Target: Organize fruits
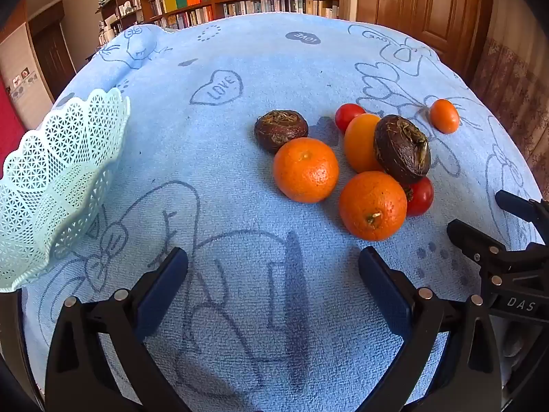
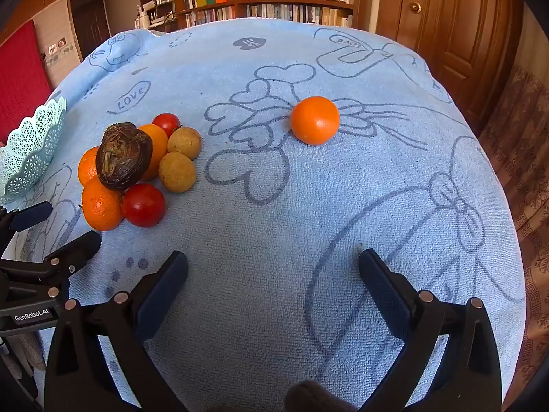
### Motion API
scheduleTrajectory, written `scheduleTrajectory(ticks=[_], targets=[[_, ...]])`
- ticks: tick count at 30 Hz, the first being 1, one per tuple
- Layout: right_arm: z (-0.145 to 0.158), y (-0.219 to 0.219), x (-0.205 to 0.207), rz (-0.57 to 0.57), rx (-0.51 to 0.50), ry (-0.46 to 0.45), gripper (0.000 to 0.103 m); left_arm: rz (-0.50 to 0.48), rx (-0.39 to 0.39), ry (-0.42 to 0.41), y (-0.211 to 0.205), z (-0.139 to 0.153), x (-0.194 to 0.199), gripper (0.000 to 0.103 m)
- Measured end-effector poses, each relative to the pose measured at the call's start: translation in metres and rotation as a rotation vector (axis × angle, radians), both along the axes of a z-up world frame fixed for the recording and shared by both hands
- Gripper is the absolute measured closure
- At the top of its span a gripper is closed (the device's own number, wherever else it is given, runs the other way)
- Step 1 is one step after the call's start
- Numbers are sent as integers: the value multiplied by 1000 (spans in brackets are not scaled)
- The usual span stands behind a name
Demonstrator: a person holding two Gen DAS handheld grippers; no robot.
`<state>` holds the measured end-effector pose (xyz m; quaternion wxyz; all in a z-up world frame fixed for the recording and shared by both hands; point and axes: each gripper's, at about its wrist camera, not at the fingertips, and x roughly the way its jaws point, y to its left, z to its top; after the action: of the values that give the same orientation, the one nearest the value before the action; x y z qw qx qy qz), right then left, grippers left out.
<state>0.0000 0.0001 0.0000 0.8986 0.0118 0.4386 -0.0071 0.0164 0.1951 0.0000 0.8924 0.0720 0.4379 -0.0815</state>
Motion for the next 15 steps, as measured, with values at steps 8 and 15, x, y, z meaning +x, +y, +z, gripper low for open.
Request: scheduleTrajectory(ticks=[8,15], targets=[[0,0,0,0,-1,1,5,0,-1,1,0,-1,1,3],[0,0,0,0,-1,1,5,3,4,2,0,-1,0,2]])
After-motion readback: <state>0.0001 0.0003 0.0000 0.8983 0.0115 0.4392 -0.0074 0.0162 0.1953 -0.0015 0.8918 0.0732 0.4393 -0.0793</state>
